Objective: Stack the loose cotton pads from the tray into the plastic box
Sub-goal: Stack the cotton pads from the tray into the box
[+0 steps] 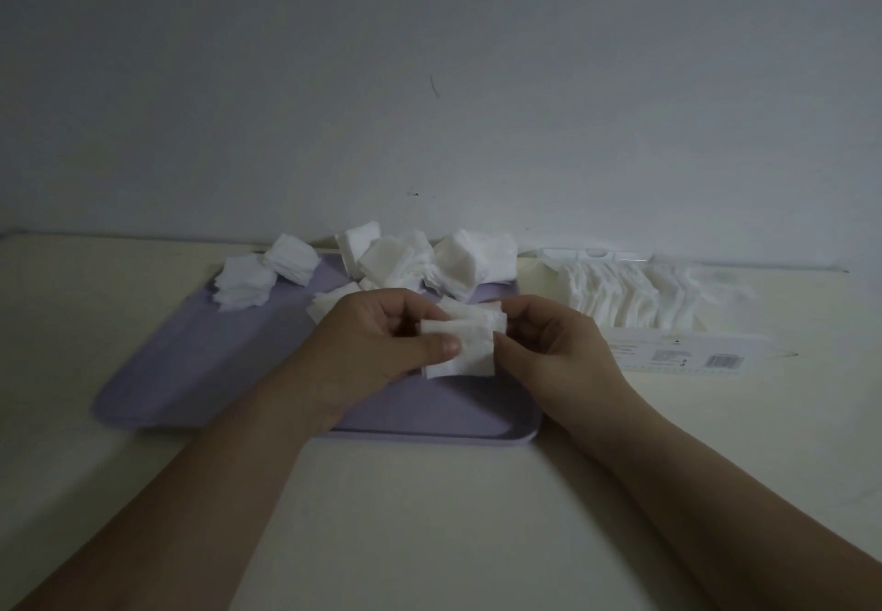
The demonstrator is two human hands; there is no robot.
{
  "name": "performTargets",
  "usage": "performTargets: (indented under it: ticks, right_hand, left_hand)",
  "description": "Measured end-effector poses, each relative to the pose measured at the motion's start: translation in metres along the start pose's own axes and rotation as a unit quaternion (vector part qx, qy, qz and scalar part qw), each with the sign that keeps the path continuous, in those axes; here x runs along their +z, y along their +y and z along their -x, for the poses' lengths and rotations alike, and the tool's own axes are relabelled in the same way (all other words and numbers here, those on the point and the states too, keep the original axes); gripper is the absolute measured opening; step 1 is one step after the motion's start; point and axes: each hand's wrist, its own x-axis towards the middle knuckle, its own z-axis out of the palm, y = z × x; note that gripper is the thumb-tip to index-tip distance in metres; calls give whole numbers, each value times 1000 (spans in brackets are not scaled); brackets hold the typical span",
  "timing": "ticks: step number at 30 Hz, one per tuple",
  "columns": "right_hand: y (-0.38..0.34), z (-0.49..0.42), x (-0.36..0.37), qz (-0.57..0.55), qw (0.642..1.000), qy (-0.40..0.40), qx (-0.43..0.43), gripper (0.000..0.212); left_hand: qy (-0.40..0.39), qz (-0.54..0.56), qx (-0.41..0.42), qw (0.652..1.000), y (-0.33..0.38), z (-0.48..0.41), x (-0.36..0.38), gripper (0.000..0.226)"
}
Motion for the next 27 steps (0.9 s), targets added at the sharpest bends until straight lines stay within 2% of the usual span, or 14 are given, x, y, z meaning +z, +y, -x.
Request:
performTargets:
  ticks: [4,6,10,16,27]
  right_hand:
    - [3,-3,0,-26,999,-20,6,28]
    - [5,-5,-1,-33,999,-31,15,37]
    - [6,-5,-3,-4,999,-51,10,50]
    - [9,-6,0,41,999,7,-1,21]
    - [3,-3,-2,8,999,-36,-12,23]
  left_hand:
    - [14,-16,17,1000,-1,-1,2,19]
    - [8,-33,28,999,-2,-1,2,16]
    - [-14,-53,35,998,-2,0,2,13]
    - [-2,-65,27,998,-3,-1,1,17]
    - [32,-61,68,995,-10,-4,3,21]
